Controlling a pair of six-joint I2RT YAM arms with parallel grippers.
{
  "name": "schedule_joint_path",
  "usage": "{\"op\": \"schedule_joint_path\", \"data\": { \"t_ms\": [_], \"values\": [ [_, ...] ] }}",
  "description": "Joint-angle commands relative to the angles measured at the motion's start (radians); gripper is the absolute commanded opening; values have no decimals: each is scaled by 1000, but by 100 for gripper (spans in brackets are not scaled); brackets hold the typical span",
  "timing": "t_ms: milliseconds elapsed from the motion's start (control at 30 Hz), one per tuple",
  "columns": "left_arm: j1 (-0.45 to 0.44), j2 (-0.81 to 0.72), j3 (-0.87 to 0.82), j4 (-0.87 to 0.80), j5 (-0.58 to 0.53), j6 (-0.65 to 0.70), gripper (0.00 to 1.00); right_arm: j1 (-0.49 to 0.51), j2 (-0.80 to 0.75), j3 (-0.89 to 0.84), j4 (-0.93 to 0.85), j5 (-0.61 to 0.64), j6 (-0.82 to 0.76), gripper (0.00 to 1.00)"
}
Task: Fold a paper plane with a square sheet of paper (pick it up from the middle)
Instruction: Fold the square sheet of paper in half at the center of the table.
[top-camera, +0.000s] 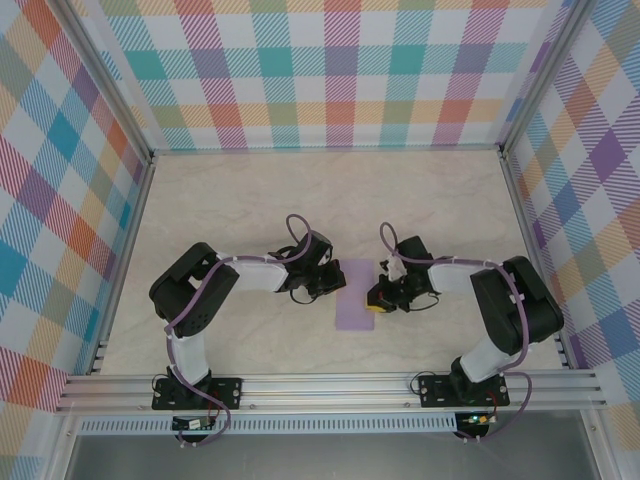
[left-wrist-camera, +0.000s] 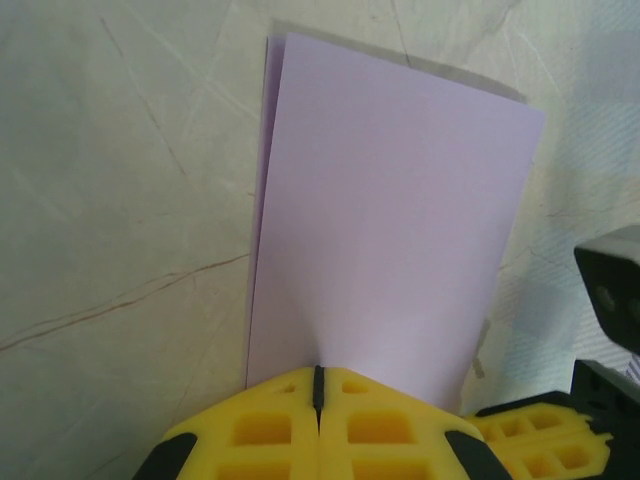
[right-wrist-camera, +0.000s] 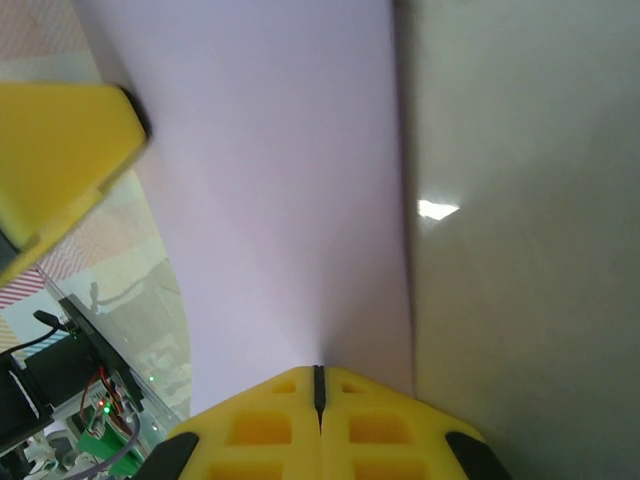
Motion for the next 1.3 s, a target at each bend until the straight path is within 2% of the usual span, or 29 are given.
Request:
{"op": "schedule_joint_path", "data": {
  "t_ms": [0,200,467,733,967,1267],
  "values": [
    [-7,113,-77,-312,-170,15,0,5,-50,-86,-89,16,28,0],
    [-5,114,-75,-312,-178,20,0,5,-122,-134,-129,60,42,0],
    [42,54,-40,-337,-202,120,0,17,-222,35,-99,33,50,0],
    [123,24,33,-349,-191,240,0,64,16,212,32,39,61,0],
    [151,20,43,-374,-179,265,0,119,199,299,75,24,46,0],
    [153,39,20,-387,-191,244,0,152,210,229,79,3,7,0]
  ]
}}
